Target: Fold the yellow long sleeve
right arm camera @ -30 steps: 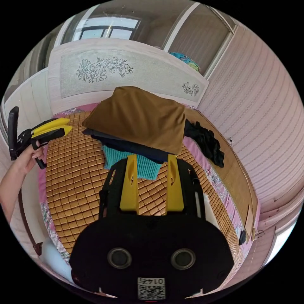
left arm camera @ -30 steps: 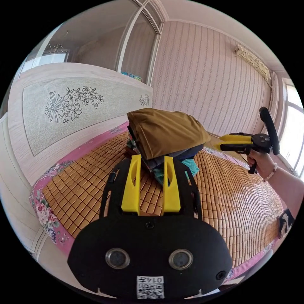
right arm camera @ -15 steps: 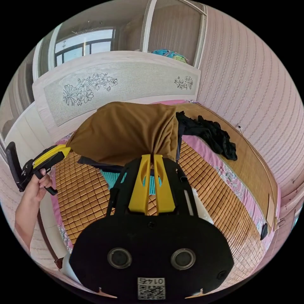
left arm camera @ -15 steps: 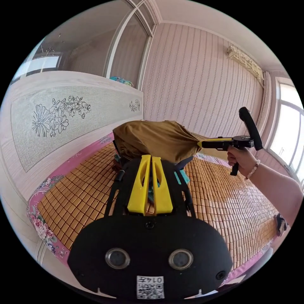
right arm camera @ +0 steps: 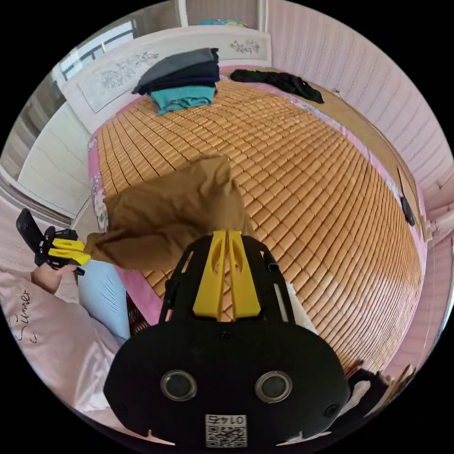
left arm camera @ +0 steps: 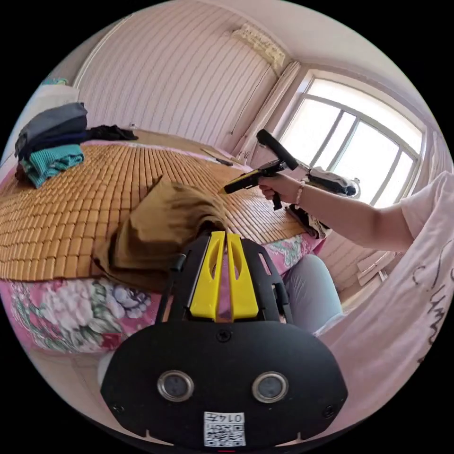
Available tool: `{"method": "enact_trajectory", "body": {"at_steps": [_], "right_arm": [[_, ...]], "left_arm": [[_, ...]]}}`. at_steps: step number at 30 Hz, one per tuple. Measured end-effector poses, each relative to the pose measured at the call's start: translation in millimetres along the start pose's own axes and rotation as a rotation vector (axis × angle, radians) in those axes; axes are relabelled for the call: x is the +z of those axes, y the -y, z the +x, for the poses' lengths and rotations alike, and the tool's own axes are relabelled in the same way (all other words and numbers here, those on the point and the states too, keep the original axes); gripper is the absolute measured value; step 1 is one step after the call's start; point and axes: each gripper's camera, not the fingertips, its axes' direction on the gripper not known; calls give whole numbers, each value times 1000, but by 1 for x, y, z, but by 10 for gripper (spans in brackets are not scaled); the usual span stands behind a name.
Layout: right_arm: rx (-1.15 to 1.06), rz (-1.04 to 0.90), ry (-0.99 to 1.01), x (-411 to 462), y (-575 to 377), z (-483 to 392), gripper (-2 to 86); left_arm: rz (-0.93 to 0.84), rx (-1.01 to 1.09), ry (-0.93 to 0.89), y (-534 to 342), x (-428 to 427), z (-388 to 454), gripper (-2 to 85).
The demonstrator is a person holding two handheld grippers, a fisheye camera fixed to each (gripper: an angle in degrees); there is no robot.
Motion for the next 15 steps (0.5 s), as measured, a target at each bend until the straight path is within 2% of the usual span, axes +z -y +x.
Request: {"method": "enact_trajectory", "body": {"at_steps": [4, 6, 10, 13, 15], "right_arm": [[11, 165, 101, -18, -47, -15, 14], [-134, 201, 113, -21, -44, -59, 38], [-347, 202, 96, -4, -22, -139, 104], [-451, 155, 91, 20, -4, -186, 118], [-495, 101, 4, 43, 4, -205, 114]], "left_arm": [[-16, -3, 19, -22, -2, 31, 8], [1, 10, 108, -22, -19, 34, 20], [33, -67, 467, -9, -55, -4, 32], [8, -196, 537, 9, -62, -50, 48], [19, -236, 539, 21, -62, -67, 63]]}}
